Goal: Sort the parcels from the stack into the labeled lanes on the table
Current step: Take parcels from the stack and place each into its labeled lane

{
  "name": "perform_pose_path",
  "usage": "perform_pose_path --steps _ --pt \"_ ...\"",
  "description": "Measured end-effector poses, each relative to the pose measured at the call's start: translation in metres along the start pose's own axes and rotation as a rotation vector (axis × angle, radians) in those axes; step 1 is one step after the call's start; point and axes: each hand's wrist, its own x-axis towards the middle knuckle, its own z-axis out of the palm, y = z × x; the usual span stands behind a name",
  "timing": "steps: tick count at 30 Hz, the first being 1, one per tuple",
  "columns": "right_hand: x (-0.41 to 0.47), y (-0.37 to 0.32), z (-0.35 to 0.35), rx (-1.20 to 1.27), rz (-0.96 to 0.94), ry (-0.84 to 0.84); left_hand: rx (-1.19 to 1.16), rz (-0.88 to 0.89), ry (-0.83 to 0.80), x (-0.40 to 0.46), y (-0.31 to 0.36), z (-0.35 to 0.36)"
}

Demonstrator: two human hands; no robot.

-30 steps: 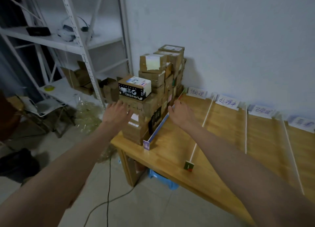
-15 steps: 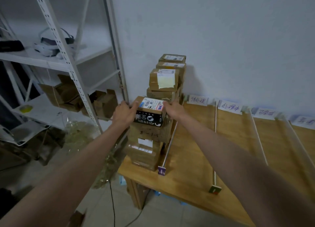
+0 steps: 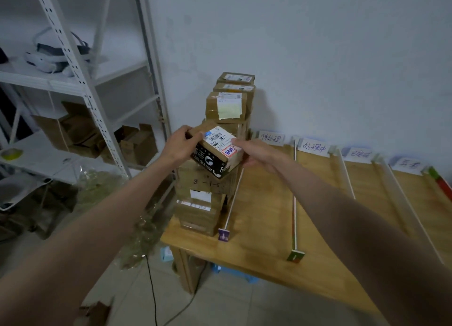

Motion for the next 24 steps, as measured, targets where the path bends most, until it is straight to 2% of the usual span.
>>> perform_pose_path --steps 6,15,24 --pt "-0.049 0.028 -0.041 0.044 0.068 -0.119 0.053 0.134 -0.206 -0.02 0.038 0.017" --pt "-0.116 0.096 -0.091 0.147 0.122 0.008 0.008 0.156 -0.365 -0.047 0.079 0.12" --pt "-0.146 0.184 -0.158 0.131 0.259 0.27 0.493 0.261 -0.279 -0.065 0.088 0.215"
